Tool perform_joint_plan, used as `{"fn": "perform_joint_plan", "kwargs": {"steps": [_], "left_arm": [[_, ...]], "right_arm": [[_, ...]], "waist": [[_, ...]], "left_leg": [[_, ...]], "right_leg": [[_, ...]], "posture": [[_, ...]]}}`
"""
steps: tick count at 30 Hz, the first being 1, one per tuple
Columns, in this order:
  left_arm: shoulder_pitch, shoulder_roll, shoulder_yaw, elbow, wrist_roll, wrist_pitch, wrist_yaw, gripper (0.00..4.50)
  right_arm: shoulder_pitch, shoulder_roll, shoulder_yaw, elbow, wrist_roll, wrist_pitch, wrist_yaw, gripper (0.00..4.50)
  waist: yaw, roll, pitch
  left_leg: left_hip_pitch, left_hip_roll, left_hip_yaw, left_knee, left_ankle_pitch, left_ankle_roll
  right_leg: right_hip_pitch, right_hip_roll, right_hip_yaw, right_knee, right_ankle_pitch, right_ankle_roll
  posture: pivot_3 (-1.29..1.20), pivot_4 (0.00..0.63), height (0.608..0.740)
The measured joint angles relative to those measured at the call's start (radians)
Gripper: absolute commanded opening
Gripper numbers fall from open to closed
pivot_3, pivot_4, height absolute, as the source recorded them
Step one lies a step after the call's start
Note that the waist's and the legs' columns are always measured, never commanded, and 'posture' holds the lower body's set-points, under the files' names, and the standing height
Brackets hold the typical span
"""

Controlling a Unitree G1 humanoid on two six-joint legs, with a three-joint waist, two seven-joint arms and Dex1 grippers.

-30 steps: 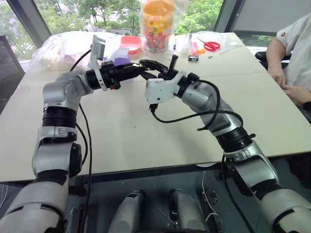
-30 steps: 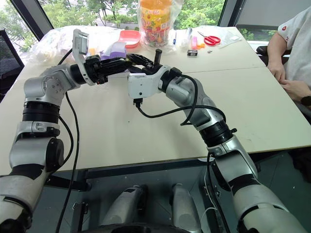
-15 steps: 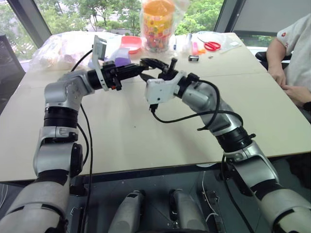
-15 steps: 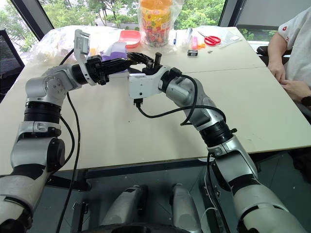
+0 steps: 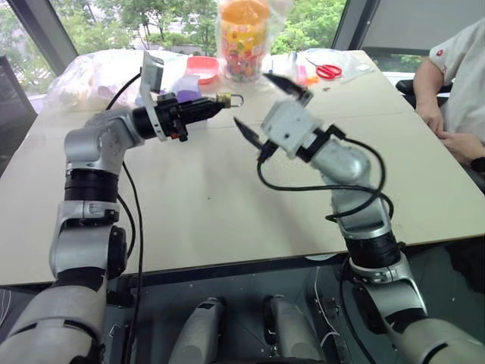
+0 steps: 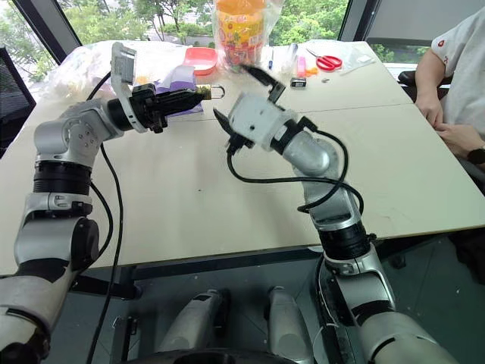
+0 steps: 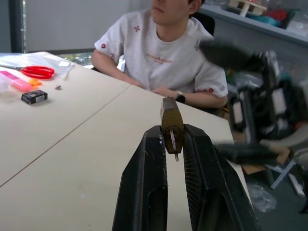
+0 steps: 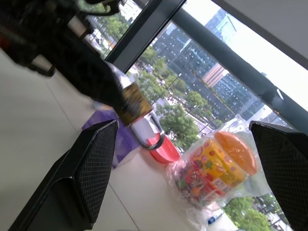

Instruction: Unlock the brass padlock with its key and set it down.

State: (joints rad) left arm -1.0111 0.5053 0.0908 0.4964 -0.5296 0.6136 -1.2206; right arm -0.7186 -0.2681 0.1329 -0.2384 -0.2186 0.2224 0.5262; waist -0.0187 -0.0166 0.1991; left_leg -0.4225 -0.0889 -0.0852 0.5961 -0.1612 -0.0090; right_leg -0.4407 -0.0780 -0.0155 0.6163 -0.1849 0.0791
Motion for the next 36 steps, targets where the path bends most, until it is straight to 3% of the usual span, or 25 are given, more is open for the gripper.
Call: {"fn": "perform_joint_plan", "kwargs": {"steps": [8, 36], "left_arm": [[0.002, -0.003, -0.003, -0.021, -0.001, 0.000, -0.017, 0.00], [0.027, 0.005, -0.001, -0.108, -0.007, 0.010, -0.049, 0.00]], "right_arm": [[-0.030, 0.021, 0.002, -0.019, 0.038, 0.110, -0.022, 4.48], [-0.036, -0.057, 0.016, 0.065, 0.084, 0.098, 0.003, 4.48]], "waist": [[0.005, 0.000, 0.000], [0.002, 0.000, 0.000]], "left_leg": [[-0.001, -0.001, 0.000, 0.000, 0.000, 0.000], [-0.001, 0.000, 0.001, 0.000, 0.000, 0.000]], "right_leg": [[0.000, 0.000, -0.001, -0.001, 0.000, 0.000], [0.000, -0.001, -0.001, -0.002, 0.000, 0.000]], "posture": [[0.00, 0.150, 0.740], [0.00, 0.150, 0.740]]}}
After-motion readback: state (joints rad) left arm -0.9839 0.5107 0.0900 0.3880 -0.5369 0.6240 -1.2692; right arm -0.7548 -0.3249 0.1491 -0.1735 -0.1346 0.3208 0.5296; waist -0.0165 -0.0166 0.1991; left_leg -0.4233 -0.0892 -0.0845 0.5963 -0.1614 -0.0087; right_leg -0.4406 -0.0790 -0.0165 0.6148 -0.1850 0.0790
